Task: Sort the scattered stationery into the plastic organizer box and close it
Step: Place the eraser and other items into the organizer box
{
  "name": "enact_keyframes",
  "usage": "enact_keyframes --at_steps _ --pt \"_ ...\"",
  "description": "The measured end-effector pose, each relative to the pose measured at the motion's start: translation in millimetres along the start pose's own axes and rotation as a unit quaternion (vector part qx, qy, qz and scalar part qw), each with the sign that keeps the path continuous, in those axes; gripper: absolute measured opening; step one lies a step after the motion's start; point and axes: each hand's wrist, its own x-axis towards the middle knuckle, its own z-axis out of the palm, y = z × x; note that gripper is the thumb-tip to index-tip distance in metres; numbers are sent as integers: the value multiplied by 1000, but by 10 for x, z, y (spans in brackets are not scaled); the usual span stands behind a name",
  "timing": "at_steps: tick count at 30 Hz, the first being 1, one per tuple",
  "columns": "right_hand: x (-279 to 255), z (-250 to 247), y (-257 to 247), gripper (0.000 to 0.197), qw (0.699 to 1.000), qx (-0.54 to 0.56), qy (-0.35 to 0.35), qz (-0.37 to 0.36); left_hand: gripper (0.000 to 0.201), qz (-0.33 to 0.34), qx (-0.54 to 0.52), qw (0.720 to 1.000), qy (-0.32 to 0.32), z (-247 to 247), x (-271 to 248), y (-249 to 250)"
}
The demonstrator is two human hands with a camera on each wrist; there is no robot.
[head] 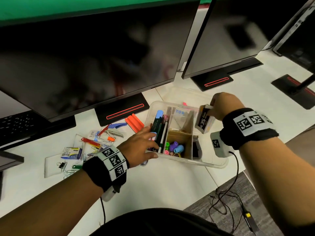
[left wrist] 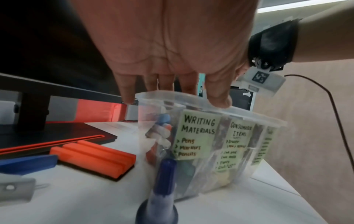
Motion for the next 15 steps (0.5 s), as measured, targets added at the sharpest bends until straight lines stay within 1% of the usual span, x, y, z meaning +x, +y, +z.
enact_keyframes --at_steps 2,4,6,8,11,13,15 --pt "79 139 -32 25 999 -21 -27 -4 30 24 9 1000 -12 70 15 -32" --pt "122 235 -81 30 996 -52 -71 -12 30 37 12 999 -4 120 20 -45" --pt "139 309 -122 33 991 -81 -101 -17 31 31 12 999 -1 114 -2 -18" --pt "172 388 -137 32 987 -96 -126 -24 32 25 13 1000 -1 89 -23 11" --pt "193 475 -154 33 978 -102 -179 4 34 22 24 999 -5 72 -35 39" --pt "198 472 -176 33 975 -100 -196 32 34 22 27 999 -8 70 -38 47" --pt "184 418 -183 34 977 -108 -179 46 34 21 30 999 -3 76 -32 45"
